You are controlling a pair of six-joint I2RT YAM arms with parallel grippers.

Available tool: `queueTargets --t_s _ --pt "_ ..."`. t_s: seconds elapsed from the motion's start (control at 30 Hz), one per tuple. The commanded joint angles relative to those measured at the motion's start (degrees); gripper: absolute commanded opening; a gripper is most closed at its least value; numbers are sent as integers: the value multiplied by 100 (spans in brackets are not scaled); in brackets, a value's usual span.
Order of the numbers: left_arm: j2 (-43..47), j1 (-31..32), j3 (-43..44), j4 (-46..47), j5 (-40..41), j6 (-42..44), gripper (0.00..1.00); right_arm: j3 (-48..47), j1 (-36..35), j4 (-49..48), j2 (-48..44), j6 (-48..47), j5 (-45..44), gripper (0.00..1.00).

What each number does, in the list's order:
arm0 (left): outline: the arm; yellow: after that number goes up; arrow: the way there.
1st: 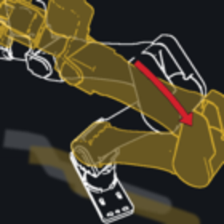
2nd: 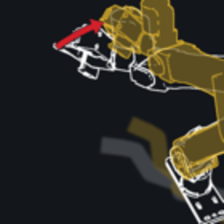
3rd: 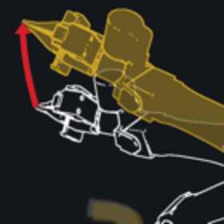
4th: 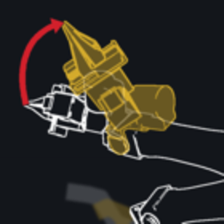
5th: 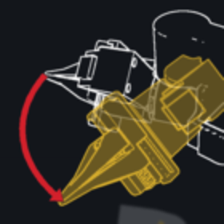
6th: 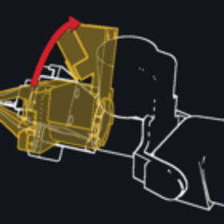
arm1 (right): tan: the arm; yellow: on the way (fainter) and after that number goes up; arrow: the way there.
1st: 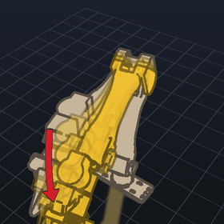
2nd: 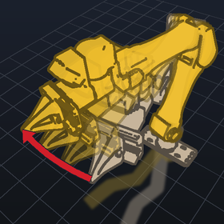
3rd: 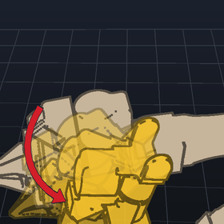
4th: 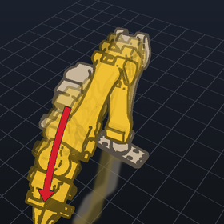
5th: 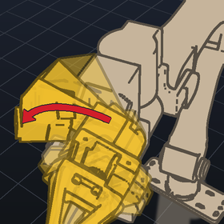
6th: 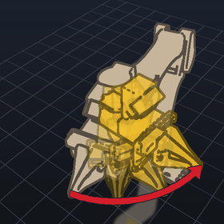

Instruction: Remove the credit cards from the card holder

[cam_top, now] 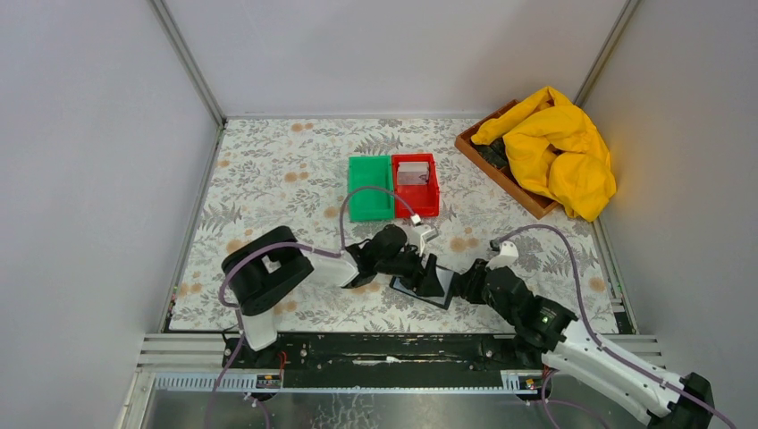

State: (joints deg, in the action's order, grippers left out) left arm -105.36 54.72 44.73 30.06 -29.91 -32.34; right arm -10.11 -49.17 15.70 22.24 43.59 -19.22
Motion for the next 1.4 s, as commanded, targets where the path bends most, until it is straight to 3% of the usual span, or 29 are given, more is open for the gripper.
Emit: queueTargets --t_s 0.0,0.3,0.73,0.87,0.97,1.17,1.37 --pt "649 -79 -354 226 768 252 72 -118 -41 -732 503 -45 722 27" --pt "1420 -576 -1137 917 1194 94 72 -76 -990 -1326 1007 124 570 21" --pt "897 -585 -868 738 1084 -26 73 -19 -2557 -2065 2125 968 -291 18" --pt "929 -584 -913 807 1102 -70 74 192 -2659 -2216 2419 1430 -559 15" --pt "956 -586 -937 815 1108 -87 74 210 -2658 -1881 2347 1679 -976 16" --pt "919 -593 -933 881 988 -169 75 -64 -2624 -130 1377 1935 -1986 18" --pt "791 -593 -916 1015 783 -286 76 -120 -2284 779 399 1731 -1996 20"
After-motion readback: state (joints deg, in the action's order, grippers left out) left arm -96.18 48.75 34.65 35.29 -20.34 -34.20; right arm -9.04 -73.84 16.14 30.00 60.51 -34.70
